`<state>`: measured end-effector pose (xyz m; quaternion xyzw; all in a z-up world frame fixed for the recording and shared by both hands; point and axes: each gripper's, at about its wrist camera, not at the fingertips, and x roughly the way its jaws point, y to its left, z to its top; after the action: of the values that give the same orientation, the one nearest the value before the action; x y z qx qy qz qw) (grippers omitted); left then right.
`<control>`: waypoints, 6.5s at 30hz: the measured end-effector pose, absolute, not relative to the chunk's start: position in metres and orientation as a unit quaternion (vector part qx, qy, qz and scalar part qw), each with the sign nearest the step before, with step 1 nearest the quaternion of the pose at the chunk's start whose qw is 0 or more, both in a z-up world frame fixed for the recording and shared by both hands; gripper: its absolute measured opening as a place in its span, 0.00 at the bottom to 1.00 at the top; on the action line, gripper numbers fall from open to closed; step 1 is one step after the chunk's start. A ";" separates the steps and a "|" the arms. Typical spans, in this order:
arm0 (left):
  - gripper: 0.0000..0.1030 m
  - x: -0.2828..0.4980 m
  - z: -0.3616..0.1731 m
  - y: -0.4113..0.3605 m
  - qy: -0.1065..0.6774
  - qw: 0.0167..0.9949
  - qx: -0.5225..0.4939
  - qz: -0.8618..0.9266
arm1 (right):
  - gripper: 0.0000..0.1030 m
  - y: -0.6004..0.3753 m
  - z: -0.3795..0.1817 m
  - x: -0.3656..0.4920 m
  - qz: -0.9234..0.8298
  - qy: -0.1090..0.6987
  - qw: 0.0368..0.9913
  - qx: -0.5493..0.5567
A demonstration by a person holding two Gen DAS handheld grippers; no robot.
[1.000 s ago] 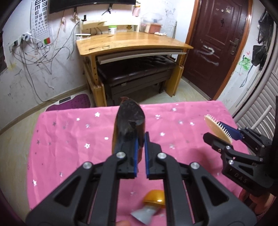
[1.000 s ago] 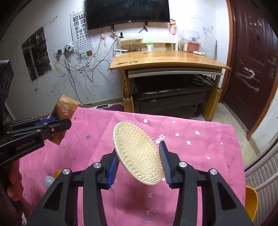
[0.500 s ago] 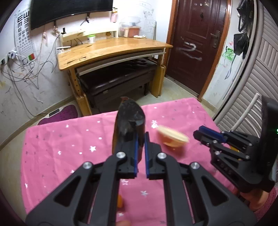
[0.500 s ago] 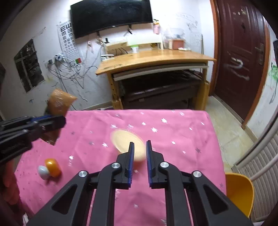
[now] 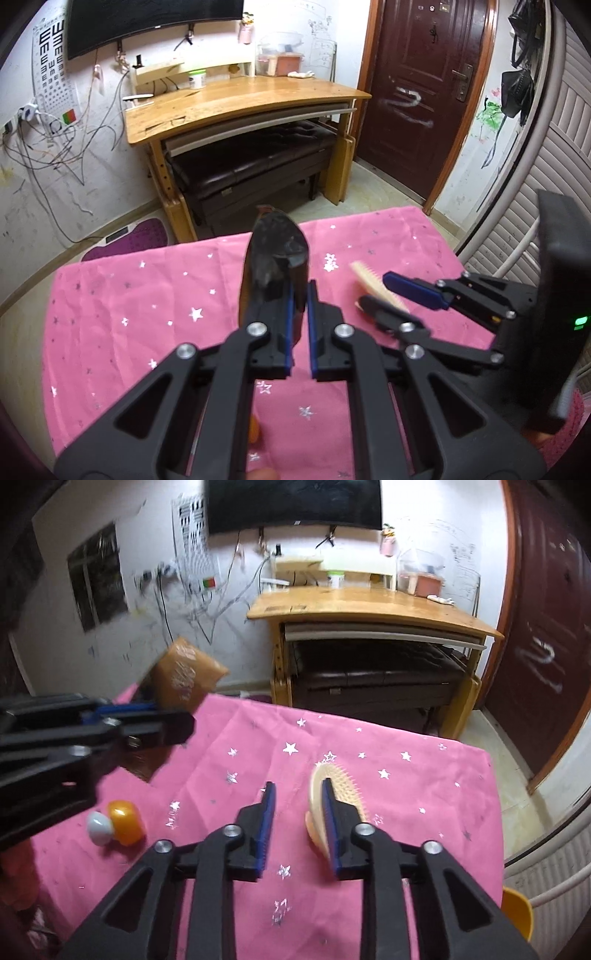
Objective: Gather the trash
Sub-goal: 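Lift the brown wrapper and hairbrush above the table with both grippers, then carry both items over the yellow bin and open both grippers, then move both grippers back over the orange-and-white capsule on the table, then grasp the white capsule half with the left gripper, then grasp the orange capsule half with the right gripper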
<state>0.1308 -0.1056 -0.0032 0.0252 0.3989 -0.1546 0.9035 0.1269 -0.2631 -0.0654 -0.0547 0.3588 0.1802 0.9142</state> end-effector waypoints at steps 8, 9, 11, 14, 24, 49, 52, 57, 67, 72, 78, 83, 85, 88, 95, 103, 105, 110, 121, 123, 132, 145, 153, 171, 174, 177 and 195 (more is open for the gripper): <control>0.05 0.132 -0.006 -0.092 0.402 0.903 0.016 -0.149 | 0.51 -0.265 -0.088 0.151 0.122 0.381 0.914 -0.067; 0.05 0.132 -0.006 -0.092 0.402 0.903 0.014 -0.150 | 0.51 -0.269 -0.090 0.153 0.118 0.384 0.913 -0.063; 0.05 0.132 -0.007 -0.091 0.402 0.903 0.014 -0.151 | 0.50 -0.277 -0.093 0.155 0.113 0.386 0.915 -0.044; 0.05 0.132 -0.007 -0.092 0.403 0.902 0.015 -0.153 | 0.23 -0.288 -0.093 0.155 0.109 0.387 0.916 -0.023; 0.05 0.129 -0.008 -0.106 0.403 0.901 0.024 -0.159 | 0.04 -0.313 -0.080 0.142 0.095 0.366 0.926 0.005; 0.05 0.104 -0.003 -0.242 0.396 0.876 0.072 -0.265 | 0.05 -0.454 -0.067 0.060 -0.004 0.311 0.947 0.085; 0.05 0.098 -0.005 -0.262 0.398 0.870 0.077 -0.281 | 0.05 -0.477 -0.074 0.048 -0.023 0.310 0.945 0.102; 0.05 0.088 -0.012 -0.297 0.405 0.857 0.089 -0.306 | 0.05 -0.515 -0.096 0.028 -0.051 0.316 0.938 0.133; 0.05 0.075 -0.034 -0.364 0.433 0.827 0.108 -0.342 | 0.05 -0.551 -0.138 0.010 -0.066 0.343 0.922 0.166; 0.05 0.073 -0.045 -0.386 0.447 0.817 0.116 -0.344 | 0.05 -0.556 -0.150 0.009 -0.063 0.353 0.919 0.165; 0.05 0.071 -0.049 -0.401 0.455 0.812 0.119 -0.346 | 0.05 -0.565 -0.156 0.004 -0.065 0.354 0.916 0.179; 0.36 0.069 -0.050 -0.405 0.459 0.814 0.114 -0.337 | 0.06 -0.574 -0.151 -0.001 -0.071 0.346 0.917 0.185; 0.57 0.069 -0.048 -0.404 0.456 0.816 0.110 -0.337 | 0.06 -0.576 -0.150 -0.003 -0.071 0.343 0.917 0.189; 0.57 0.067 -0.045 -0.402 0.451 0.820 0.107 -0.336 | 0.06 -0.576 -0.149 -0.005 -0.071 0.338 0.919 0.191; 0.57 0.061 -0.033 -0.385 0.441 0.826 0.095 -0.337 | 0.06 -0.564 -0.142 -0.006 -0.063 0.333 0.923 0.180; 0.64 0.048 -0.009 -0.344 0.395 0.857 0.091 -0.317 | 0.06 -0.540 -0.123 -0.008 -0.042 0.314 0.936 0.152; 0.67 0.047 -0.005 -0.329 0.385 0.867 0.089 -0.304 | 0.06 -0.531 -0.118 -0.009 -0.038 0.312 0.938 0.146; 0.73 0.050 0.002 -0.289 0.369 0.886 0.062 -0.273 | 0.06 -0.499 -0.099 -0.004 -0.020 0.312 0.943 0.116; 0.80 0.062 0.005 -0.198 0.358 0.910 0.020 -0.210 | 0.82 -0.406 -0.055 0.017 0.041 0.276 0.959 0.048; 0.81 0.065 0.007 -0.180 0.355 0.913 0.009 -0.199 | 0.82 -0.388 -0.050 0.023 0.048 0.271 0.961 0.037; 0.83 0.076 0.006 -0.104 0.354 0.923 -0.025 -0.145 | 0.82 -0.321 -0.043 0.049 0.089 0.281 0.956 0.008; 0.83 0.069 -0.024 -0.012 0.397 0.910 -0.037 -0.116 | 0.82 -0.253 -0.056 0.082 0.136 0.311 0.940 -0.015; 0.69 0.060 -0.044 -0.020 0.414 0.885 -0.009 -0.212 | 0.82 -0.231 -0.059 0.087 0.151 0.320 0.935 -0.026; 0.31 0.056 -0.081 -0.018 0.450 0.857 0.050 -0.244 | 0.82 -0.204 -0.070 0.092 0.172 0.342 0.923 -0.042; 0.31 0.053 -0.081 -0.017 0.448 0.857 0.048 -0.249 | 0.82 -0.197 -0.073 0.093 0.176 0.347 0.920 -0.046; 0.31 0.049 -0.081 -0.012 0.446 0.858 0.046 -0.252 | 0.82 -0.192 -0.074 0.093 0.181 0.351 0.918 -0.048; 0.31 0.032 -0.064 0.039 0.423 0.884 0.018 -0.197 | 0.82 -0.139 -0.094 0.106 0.229 0.380 0.892 -0.089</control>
<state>0.0320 0.0388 -0.0639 0.0183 0.4230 -0.1970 0.8843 0.1057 -0.1386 -0.0937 -0.0895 0.3803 0.2287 0.8916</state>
